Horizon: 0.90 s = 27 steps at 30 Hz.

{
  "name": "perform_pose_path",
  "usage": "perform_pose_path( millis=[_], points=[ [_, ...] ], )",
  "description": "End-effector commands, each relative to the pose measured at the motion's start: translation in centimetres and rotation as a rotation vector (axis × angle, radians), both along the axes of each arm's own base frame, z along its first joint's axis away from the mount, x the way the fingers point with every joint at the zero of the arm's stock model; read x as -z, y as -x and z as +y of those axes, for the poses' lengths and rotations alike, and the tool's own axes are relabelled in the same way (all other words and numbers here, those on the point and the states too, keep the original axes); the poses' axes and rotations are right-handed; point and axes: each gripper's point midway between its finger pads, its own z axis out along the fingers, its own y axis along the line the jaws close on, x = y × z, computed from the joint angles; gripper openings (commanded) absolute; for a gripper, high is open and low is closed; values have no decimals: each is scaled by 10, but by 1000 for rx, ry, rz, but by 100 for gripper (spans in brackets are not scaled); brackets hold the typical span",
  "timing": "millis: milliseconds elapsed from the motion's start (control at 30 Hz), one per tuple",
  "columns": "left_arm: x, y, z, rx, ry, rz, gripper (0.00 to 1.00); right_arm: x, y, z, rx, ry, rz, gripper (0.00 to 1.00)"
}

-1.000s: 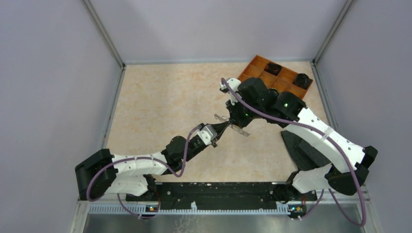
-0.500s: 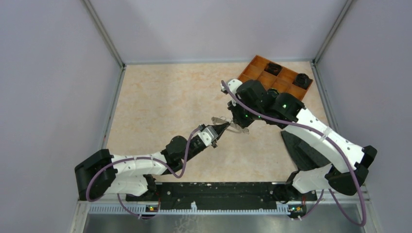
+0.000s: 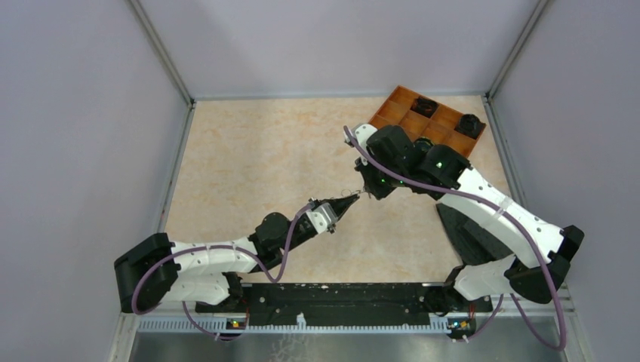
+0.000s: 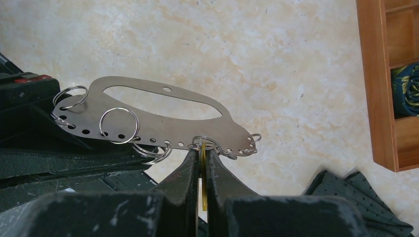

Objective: Remove the keys from the keyring

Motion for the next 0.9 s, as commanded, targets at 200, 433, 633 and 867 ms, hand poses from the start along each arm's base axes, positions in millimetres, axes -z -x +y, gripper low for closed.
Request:
perform_pose_path(
  millis=[200,433,633,867],
  points=[
    [-7,-30,23,-199,109,122,0,-16,-25,-3,104,-102,-117,0],
    [31,-69,39,-315,99,395,0,-34,-37,-3,176,-277,-216,0],
    [77,-98,59,-298,108,716,0,4,-59,-11,256,-355,-223,0],
    [123,-105,62,-275,27,978,0,71,-70,-19,313,-405,-154,0]
  ],
)
